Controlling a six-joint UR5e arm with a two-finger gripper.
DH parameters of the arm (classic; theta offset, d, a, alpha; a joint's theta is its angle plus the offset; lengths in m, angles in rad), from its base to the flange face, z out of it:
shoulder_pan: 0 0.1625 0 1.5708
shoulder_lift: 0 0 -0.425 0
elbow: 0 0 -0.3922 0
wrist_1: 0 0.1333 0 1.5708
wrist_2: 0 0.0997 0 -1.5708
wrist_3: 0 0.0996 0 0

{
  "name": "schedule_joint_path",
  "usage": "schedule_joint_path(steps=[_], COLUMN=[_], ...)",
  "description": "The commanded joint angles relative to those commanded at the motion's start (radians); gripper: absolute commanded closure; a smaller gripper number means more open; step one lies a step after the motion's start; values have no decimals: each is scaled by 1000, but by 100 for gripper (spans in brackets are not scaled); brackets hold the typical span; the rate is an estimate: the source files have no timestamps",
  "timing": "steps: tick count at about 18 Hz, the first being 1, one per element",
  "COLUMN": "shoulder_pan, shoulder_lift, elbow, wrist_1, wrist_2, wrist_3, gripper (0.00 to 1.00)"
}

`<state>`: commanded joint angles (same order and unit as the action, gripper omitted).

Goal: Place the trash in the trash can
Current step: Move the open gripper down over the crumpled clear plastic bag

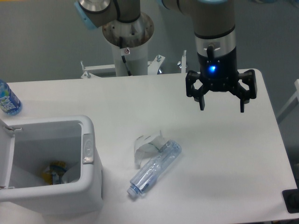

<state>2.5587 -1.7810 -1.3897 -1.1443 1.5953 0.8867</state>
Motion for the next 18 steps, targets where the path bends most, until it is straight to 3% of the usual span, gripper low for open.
schedule_joint_path(steps=[8, 12, 18], shoulder_pan=[-23, -40, -115], shoulder_lift=[9, 12, -43], elbow=[-138, -270, -373], wrist_1=[29, 119, 147], wrist_2=[-2, 0, -11], wrist_3=[-9, -23, -17], gripper=[0, 0, 0])
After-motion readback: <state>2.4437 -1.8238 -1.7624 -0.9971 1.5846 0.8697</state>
